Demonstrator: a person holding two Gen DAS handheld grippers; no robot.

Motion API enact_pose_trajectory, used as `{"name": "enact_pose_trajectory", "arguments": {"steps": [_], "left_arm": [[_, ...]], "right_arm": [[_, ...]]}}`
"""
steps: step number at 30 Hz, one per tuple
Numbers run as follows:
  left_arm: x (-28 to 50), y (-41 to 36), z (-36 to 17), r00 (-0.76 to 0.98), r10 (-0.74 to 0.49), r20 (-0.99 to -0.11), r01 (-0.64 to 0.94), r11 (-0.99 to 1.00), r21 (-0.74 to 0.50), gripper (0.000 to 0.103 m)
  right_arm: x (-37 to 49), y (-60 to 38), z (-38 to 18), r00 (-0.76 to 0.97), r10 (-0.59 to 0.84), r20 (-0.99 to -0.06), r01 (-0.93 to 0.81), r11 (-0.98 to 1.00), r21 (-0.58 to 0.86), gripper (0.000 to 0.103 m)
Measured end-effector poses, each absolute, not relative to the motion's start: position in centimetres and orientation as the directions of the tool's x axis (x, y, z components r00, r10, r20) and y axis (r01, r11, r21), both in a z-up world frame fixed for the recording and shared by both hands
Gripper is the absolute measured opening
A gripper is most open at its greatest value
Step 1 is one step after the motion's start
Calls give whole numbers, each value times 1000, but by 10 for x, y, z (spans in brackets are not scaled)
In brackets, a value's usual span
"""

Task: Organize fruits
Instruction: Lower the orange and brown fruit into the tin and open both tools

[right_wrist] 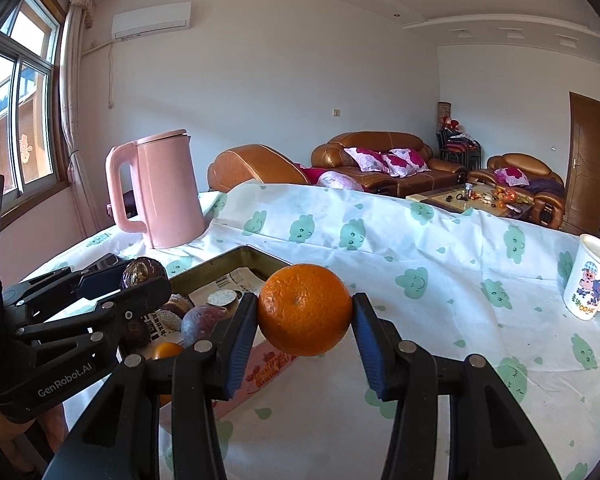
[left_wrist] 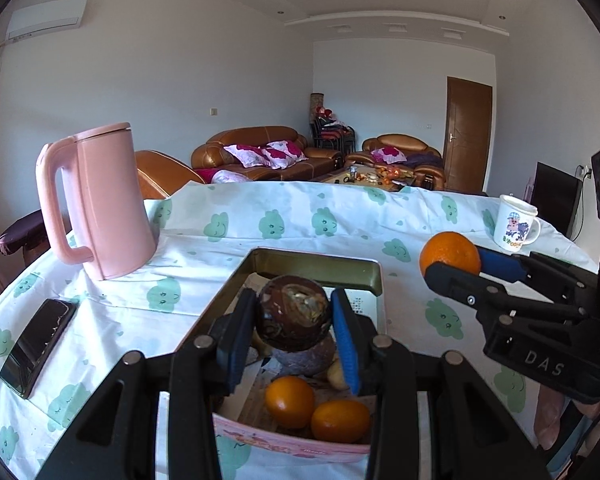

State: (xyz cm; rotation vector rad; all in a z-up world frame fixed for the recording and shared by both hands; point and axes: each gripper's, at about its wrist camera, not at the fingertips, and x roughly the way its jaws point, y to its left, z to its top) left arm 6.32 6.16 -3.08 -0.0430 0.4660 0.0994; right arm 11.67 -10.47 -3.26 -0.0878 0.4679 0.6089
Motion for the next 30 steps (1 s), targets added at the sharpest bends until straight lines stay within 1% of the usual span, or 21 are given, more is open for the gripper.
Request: {"name": "enact_pose_trajectory", "arguments": {"steps": [6, 10, 18, 20, 24, 25, 26, 27, 28, 29, 30], "left_arm": [[58, 87, -40, 871, 132, -474, -166, 986, -29, 40], [58, 97, -44, 862, 139, -488, -183, 982, -43, 40], [57, 102, -53, 847, 119, -519, -174, 983, -59, 40], [59, 102, -55, 835, 116, -538, -171, 984, -53, 40], [64, 102, -63, 809, 103, -579, -165, 985, -56, 42], [63, 103, -64, 808, 102, -580, -166, 984, -59, 43], [63, 103, -64, 810, 101, -578, -166, 984, -61, 48], [62, 103, -63, 813, 102, -574, -167, 984, -61, 55], [61, 103, -63, 815, 108, -569, -171, 984, -58, 60], [60, 103, -62, 817, 118, -564, -180, 982, -54, 68], [58, 103, -61, 821, 121, -558, -182, 982, -54, 72]], "right_arm": [[121, -78, -37, 681, 558, -474, -604, 794, 67, 50], [123, -62, -43, 660, 560, -501, -618, 784, 63, 50], [135, -48, -59, 643, 519, -563, -604, 796, 44, 50], [139, -46, -65, 624, 511, -591, -604, 796, 51, 50], [140, -43, -66, 615, 515, -598, -615, 787, 45, 50], [139, -40, -66, 609, 515, -603, -624, 780, 35, 50], [138, -39, -67, 603, 519, -605, -633, 773, 33, 51], [137, -38, -67, 605, 517, -606, -633, 773, 27, 52], [136, -38, -67, 605, 518, -605, -635, 772, 26, 55], [136, -39, -67, 601, 525, -602, -639, 768, 33, 58], [135, -40, -66, 599, 530, -600, -640, 767, 39, 58]]}}
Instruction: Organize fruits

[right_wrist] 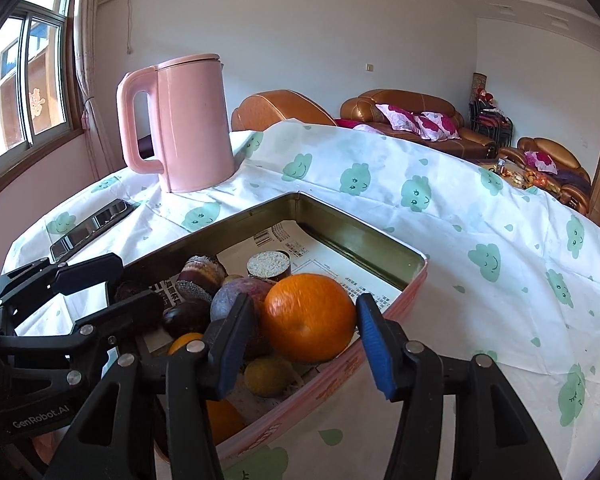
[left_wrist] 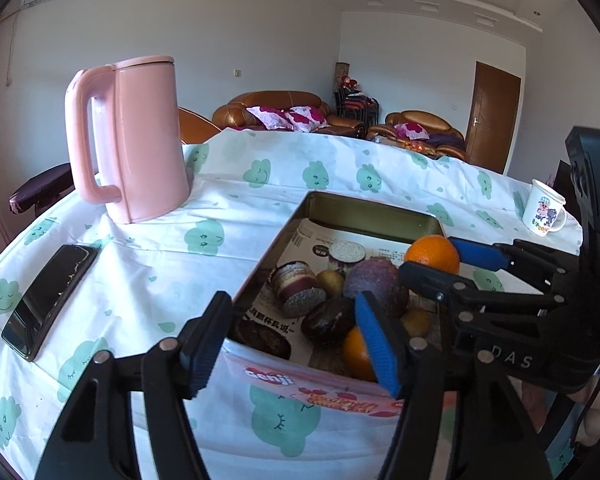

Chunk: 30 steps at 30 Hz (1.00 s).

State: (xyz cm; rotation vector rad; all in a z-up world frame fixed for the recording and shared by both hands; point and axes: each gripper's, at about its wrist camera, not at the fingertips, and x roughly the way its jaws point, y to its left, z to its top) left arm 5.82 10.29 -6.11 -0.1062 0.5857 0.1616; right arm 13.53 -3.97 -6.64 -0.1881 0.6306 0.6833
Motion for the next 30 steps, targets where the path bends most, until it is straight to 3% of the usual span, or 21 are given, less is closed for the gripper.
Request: {"name": "enact_pose_trajectory", "arguments": {"steps": [2, 8, 17, 21, 30], "left_arm": [[56, 103, -59, 826, 124, -549, -181, 982, -51, 72], [48, 111, -54, 840, 135, -525, -203, 976, -73, 86], [32, 114, -41, 866, 123, -485, -200, 974, -111, 86], [26, 107, -36, 879, 124, -460, -191, 976, -101, 95], [21, 98, -28, 889, 110, -444, -169, 981, -95, 95]], "right_arm": [[134, -42, -66, 605, 530, -595, -636, 771, 41, 59], [125, -56, -59, 624, 539, -566, -619, 783, 63, 60], [98, -82, -35, 671, 548, -499, -599, 798, 71, 66], [88, -88, -29, 695, 542, -473, -587, 807, 63, 70], [73, -96, -20, 703, 553, -447, -592, 803, 63, 71]]}}
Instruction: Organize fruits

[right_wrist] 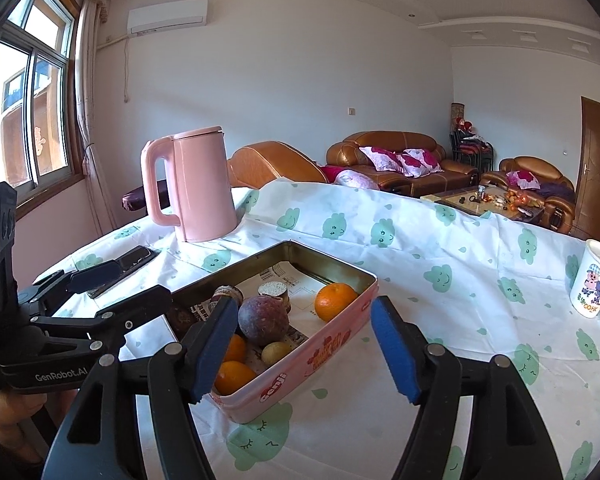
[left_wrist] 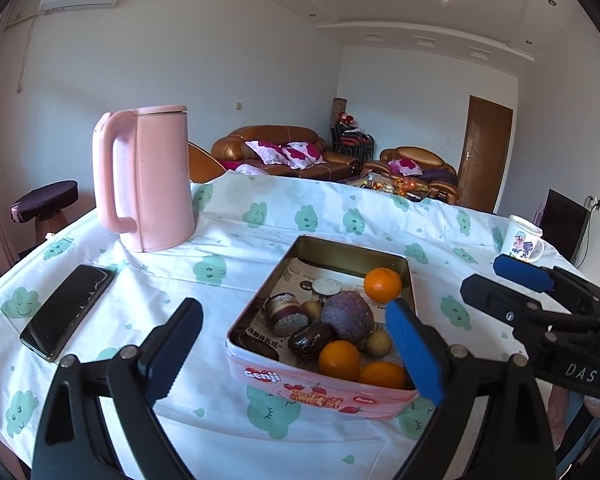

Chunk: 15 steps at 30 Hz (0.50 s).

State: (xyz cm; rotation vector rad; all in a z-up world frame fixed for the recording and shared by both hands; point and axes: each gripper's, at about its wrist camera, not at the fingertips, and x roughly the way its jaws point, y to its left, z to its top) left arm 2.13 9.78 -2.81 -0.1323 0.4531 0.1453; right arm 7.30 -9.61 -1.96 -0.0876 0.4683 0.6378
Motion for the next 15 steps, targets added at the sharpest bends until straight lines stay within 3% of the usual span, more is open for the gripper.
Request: {"name": "enact_pose_trajectory", "arguments": {"steps": [15], "left_arm": [[21, 95, -27, 890, 108, -443, -165, 982, -92, 95]], "right_arm": [[68, -103, -13, 713, 551, -435, -586, 808, 62, 71]]}}
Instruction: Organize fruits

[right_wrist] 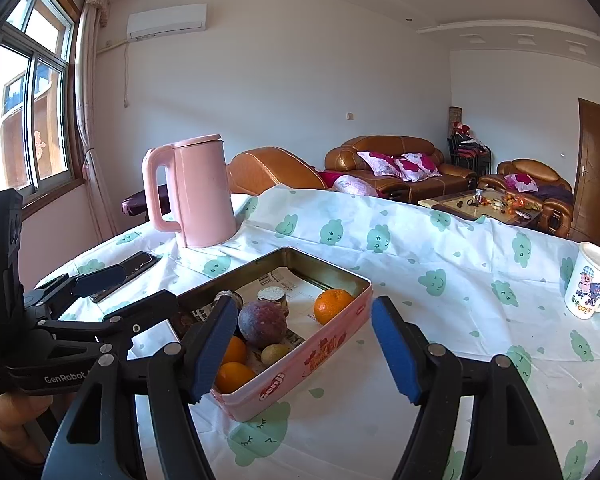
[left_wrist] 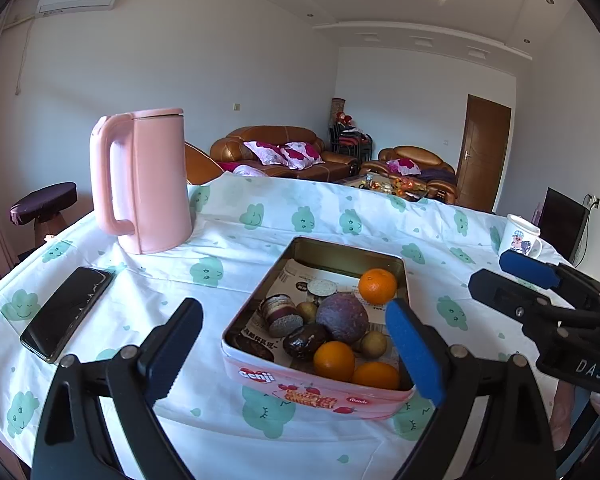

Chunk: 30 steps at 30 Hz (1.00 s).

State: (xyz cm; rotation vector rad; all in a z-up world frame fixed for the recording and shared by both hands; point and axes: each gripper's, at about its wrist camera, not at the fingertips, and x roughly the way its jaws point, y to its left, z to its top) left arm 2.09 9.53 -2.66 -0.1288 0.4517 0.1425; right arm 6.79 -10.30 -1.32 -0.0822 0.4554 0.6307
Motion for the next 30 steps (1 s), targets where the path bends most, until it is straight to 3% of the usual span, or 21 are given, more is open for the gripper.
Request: {"name": "enact_pose_trajectory", "arguments": {"steps": [10, 14, 22, 30], "left_arm": [[21, 92, -26, 890, 107, -443, -159, 984, -81, 95], [20, 87, -23, 894, 118, -432, -162, 985, -66, 101], [14, 78, -14, 911, 114, -397, -147, 988, -53, 103], [19, 70, -17, 900, 118, -420, -146, 989, -34, 103]], "right_arm": [[66, -109, -9, 724, 547, -420, -579, 813, 62, 72], [63, -111, -9, 738, 533, -413, -569, 821, 42, 72], [58, -123, -6, 756, 525, -392, -555, 831, 41, 73], [57, -133, -5, 769, 512, -383, -538, 842, 44, 73]]}}
